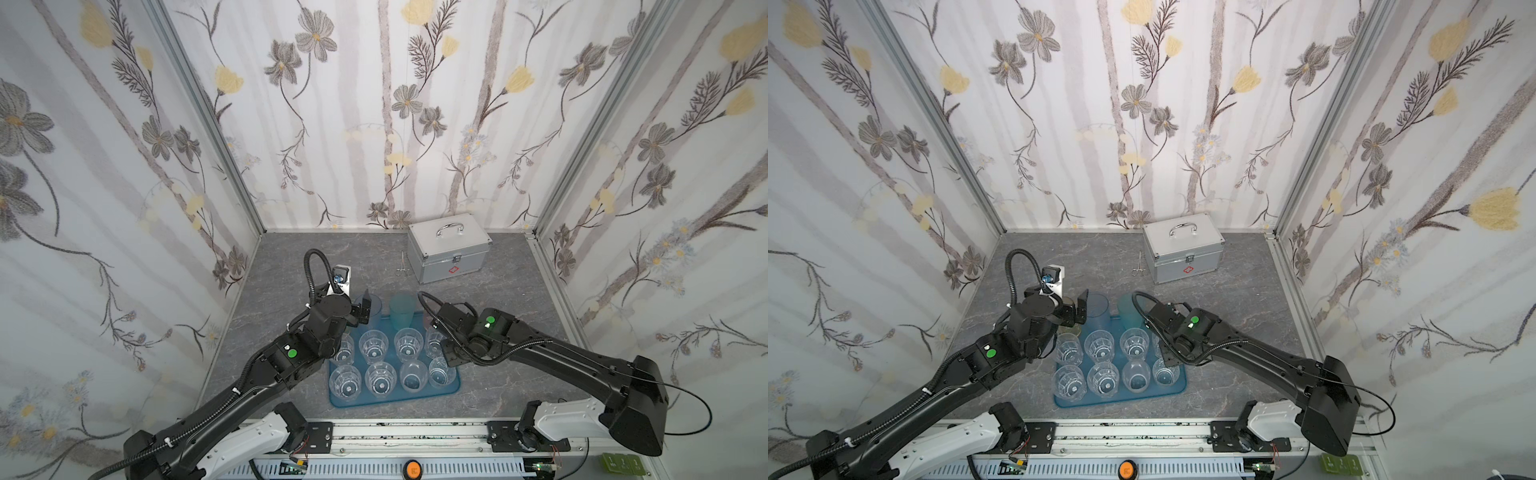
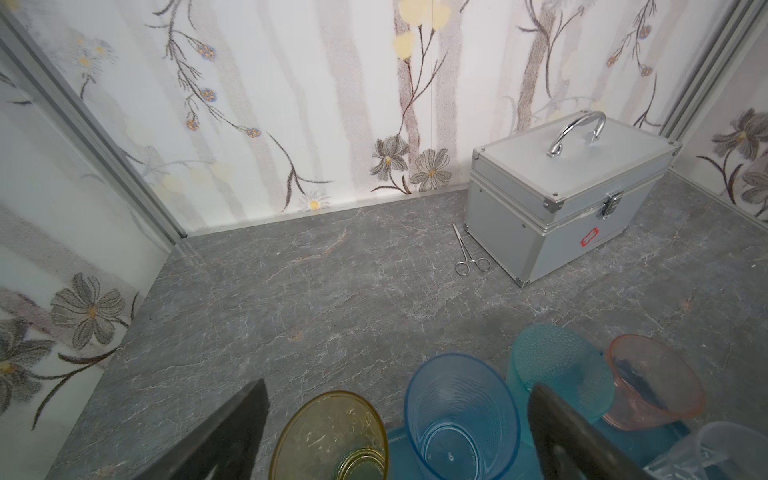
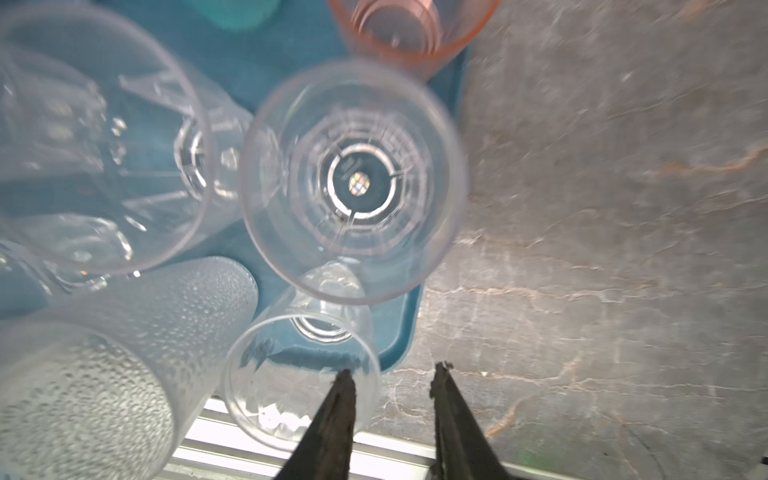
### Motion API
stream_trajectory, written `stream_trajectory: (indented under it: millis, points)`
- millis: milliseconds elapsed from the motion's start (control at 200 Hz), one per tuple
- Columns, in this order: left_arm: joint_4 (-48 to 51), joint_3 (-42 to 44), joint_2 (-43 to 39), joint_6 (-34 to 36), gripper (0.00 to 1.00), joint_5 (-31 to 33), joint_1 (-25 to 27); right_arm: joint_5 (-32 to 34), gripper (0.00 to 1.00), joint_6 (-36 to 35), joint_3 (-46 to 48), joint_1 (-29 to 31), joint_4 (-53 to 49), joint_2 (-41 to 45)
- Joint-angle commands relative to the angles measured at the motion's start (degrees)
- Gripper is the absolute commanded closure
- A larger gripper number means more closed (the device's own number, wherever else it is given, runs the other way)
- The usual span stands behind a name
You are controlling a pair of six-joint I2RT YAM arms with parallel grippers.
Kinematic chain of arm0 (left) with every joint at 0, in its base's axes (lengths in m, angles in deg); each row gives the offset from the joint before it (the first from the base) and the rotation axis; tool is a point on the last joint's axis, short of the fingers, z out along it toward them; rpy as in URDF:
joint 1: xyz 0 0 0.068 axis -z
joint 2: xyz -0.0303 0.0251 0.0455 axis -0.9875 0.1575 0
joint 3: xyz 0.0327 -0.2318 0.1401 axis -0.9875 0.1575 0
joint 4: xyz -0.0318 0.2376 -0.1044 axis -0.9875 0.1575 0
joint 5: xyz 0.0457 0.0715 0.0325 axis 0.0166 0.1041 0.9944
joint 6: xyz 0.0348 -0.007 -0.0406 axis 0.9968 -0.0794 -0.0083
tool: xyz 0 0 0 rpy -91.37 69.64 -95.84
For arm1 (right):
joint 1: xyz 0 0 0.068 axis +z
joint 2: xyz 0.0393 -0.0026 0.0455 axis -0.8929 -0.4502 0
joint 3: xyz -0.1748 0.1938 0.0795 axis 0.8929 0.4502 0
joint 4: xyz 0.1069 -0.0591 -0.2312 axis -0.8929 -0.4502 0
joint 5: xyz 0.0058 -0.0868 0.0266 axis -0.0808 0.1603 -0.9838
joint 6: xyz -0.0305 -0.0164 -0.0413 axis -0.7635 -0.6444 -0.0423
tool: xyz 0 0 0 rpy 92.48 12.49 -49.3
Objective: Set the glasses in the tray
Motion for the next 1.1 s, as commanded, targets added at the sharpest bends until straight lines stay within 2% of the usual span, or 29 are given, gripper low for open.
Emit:
stream_trajectory:
  millis: [0, 65, 165, 245, 320, 385, 445, 565, 600, 724, 819, 884, 954, 1094]
  points:
    - [5.0, -1.2, -2.4, -1.2, 0.00, 0.3, -3.1, 7.0, 0.67, -5.3, -5.3, -6.3, -1.6, 2.6]
    - [4.8, -0.1, -4.6, -2.0, 0.00, -3.5, -9.5, 9.3, 0.64, -7.9, -6.7, -12.1, 5.1, 5.6]
    - [1.6, 4.0, -7.2, -3.6, 0.00, -11.5, -25.5, 15.7, 0.54, -9.4, 0.0, -21.3, 24.6, 13.2]
    - [-3.2, 8.4, -8.6, -6.5, 0.00, -13.4, -35.2, 17.4, 0.38, -10.9, 9.3, -28.3, 42.4, 18.1]
    - [-9.8, 13.7, -9.4, -9.9, 0.00, -11.0, -39.8, 16.0, 0.29, -13.6, 18.6, -33.7, 59.5, 19.5]
    - [-16.4, 19.2, -9.9, -13.7, 0.00, -3.3, -40.1, 14.4, 0.25, -16.6, 25.0, -36.8, 70.8, 18.1]
    - [-23.4, 24.0, -10.5, -14.1, 0.00, 2.3, -39.8, 15.4, 0.24, -17.6, 26.7, -39.2, 74.5, 15.1]
    - [-42.0, 33.9, -11.5, -8.2, 0.00, 15.4, -35.5, 16.6, 0.21, -19.2, 29.2, -44.4, 78.7, 9.7]
    - [-45.3, 35.7, -11.2, -6.9, 0.00, 16.6, -34.9, 16.3, 0.21, -19.9, 30.5, -45.3, 80.4, 9.4]
    - [-53.9, 41.6, -8.7, -6.2, 0.00, 16.5, -35.0, 14.7, 0.21, -26.9, 38.8, -46.7, 94.8, 9.3]
    - [-60.7, 45.2, -4.7, -7.9, 0.00, 14.9, -35.0, 12.0, 0.22, -27.7, 42.7, -47.8, 102.5, 8.1]
    - [-68.8, 48.3, -0.6, -7.7, 0.00, 12.2, -35.2, 11.5, 0.22, -27.8, 44.5, -48.3, 107.6, 6.2]
    - [-78.8, 50.9, 4.7, -7.8, 0.00, 8.4, -36.1, 7.7, 0.22, -28.7, 46.7, -49.3, 114.8, 4.4]
    - [-85.1, 49.2, 12.2, -5.7, 0.00, 1.2, -38.2, 3.0, 0.21, -28.8, 47.9, -50.0, 120.0, 2.5]
